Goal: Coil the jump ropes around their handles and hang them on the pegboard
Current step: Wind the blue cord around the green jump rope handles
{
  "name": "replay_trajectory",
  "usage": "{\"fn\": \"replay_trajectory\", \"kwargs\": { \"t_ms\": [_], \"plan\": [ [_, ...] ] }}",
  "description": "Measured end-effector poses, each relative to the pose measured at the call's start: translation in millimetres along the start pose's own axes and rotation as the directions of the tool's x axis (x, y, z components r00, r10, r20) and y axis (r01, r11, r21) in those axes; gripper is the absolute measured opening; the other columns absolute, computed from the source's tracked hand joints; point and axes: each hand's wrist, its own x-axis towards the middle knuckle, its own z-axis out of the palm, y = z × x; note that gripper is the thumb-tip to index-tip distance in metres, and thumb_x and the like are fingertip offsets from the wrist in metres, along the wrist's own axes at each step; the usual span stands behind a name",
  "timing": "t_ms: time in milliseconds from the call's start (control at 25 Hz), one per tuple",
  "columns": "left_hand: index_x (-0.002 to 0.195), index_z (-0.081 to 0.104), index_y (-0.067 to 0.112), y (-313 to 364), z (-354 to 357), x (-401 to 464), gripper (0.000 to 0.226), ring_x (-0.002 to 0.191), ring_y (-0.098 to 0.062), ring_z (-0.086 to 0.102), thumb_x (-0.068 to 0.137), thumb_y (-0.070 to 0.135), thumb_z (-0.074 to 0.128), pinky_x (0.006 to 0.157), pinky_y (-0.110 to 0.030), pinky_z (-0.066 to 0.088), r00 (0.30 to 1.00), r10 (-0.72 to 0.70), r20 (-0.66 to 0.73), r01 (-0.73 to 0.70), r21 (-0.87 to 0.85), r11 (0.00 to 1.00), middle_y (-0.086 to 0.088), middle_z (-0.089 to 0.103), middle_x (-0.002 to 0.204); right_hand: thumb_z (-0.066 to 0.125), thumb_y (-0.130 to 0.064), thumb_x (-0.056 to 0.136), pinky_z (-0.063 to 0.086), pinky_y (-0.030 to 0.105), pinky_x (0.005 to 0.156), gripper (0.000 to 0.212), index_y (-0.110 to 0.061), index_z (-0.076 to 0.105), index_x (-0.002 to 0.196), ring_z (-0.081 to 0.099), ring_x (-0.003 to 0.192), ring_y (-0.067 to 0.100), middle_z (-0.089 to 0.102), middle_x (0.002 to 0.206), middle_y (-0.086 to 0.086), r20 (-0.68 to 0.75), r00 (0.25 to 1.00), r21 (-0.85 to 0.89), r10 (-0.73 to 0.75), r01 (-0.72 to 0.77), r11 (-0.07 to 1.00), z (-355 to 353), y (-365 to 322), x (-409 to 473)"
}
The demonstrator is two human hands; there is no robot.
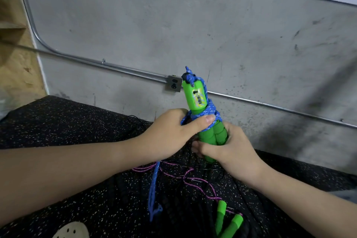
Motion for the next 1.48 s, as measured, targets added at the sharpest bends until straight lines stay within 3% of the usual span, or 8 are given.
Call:
{"fn": "replay_trajectory", "kwargs": {
  "t_ms": [200,440,600,720,960,1160,1280,1480],
  "plan": [
    [0.121,0.071,0.023,1,2,-4,0.03,0.11,0.001,0.068,0.101,0.043,0.061,0.104,-0.029,0.051,0.995,0.084,-0.047,-0.089,-0.11,0.99,0.015,0.076,0.115,0.085,-0.002,0.078,0.054,0.045,0.066,0.027,0.0,0.063,0.092,0.065,0.061,0.026,0.071,0.071,0.022,-0.021,1.0,-0.061,0.012,-0.013,0.998,0,1,-5],
    [0.1,0.063,0.007,11,0,-13,0.021,0.054,0.005,0.055,0.104,0.024,0.052,0.059,-0.007,0.044,0.988,0.086,0.128,-0.054,-0.234,0.971,0.016,0.064,0.063,0.075,-0.021,0.085,0.05,0.036,0.079,0.035,-0.005,0.069,0.115,0.058,0.077,0.027,0.065,0.091,0.019,0.625,0.757,0.346,0.19,-0.487,0.802,-33,-8,-10],
    [0.089,0.066,0.001,10,0,-11,0.058,0.043,-0.004,0.036,0.092,0.058,0.059,0.048,-0.023,0.031,0.997,-0.069,0.029,0.071,-0.091,0.993,0.013,0.04,0.047,0.072,-0.011,0.085,0.044,0.029,0.064,0.023,0.003,0.063,0.1,0.048,0.063,0.022,0.051,0.073,0.011,0.42,0.892,0.277,0.169,-0.303,0.912,-24,-1,-7],
    [0.099,0.078,0.022,-6,-4,-4,0.064,0.068,-0.019,0.063,0.081,0.081,0.061,0.071,-0.037,0.045,0.996,-0.083,-0.016,0.083,-0.031,0.996,-0.014,0.071,0.078,0.075,-0.012,0.087,0.043,0.026,0.061,0.023,0.003,0.058,0.085,0.049,0.059,0.019,0.053,0.067,0.009,0.204,0.973,0.079,0.106,-0.124,0.989,-18,2,-4],
    [0.088,0.062,-0.001,-4,8,-2,0.053,0.056,-0.01,0.034,0.097,0.052,0.062,0.058,-0.03,0.03,0.99,-0.044,-0.131,0.057,0.1,0.993,0.004,0.04,0.062,0.068,-0.005,0.094,0.038,0.024,0.052,0.026,0.002,0.052,0.075,0.044,0.056,0.017,0.047,0.062,0.008,-0.005,0.999,-0.058,0.045,-0.045,0.997,-6,9,-3],
    [0.073,0.059,0.013,4,15,-6,0.072,0.052,-0.006,0.043,0.074,0.085,0.056,0.056,-0.029,0.037,0.984,-0.112,-0.142,0.129,0.116,0.985,0.01,0.045,0.056,0.066,-0.014,0.096,0.036,0.011,0.056,0.028,-0.03,0.056,0.076,0.045,0.052,-0.001,0.051,0.054,-0.024,0.083,0.996,-0.34,-0.039,0.065,0.938,7,8,-10],
    [0.081,0.066,0.011,-2,12,-3,0.087,0.053,-0.007,0.042,0.066,0.095,0.049,0.059,-0.036,0.041,0.976,-0.099,-0.195,0.132,0.163,0.978,0.007,0.044,0.057,0.067,-0.034,0.096,0.041,0.008,0.083,0.027,-0.042,0.05,0.116,0.057,0.089,-0.013,0.06,0.092,-0.035,0.192,0.978,-0.447,-0.084,0.163,0.879,11,7,-17],
    [0.099,0.076,0.022,2,8,-4,0.058,0.091,-0.013,0.074,0.082,0.076,0.064,0.093,-0.046,0.056,0.998,-0.019,-0.057,0.013,-0.091,0.996,0.006,0.078,0.09,0.08,-0.042,0.078,0.053,0.025,0.082,0.041,-0.019,0.068,0.11,0.062,0.087,0.011,0.066,0.092,-0.003,0.31,0.946,0.033,0.097,-0.113,0.993,-7,-2,-15]
  ]
}}
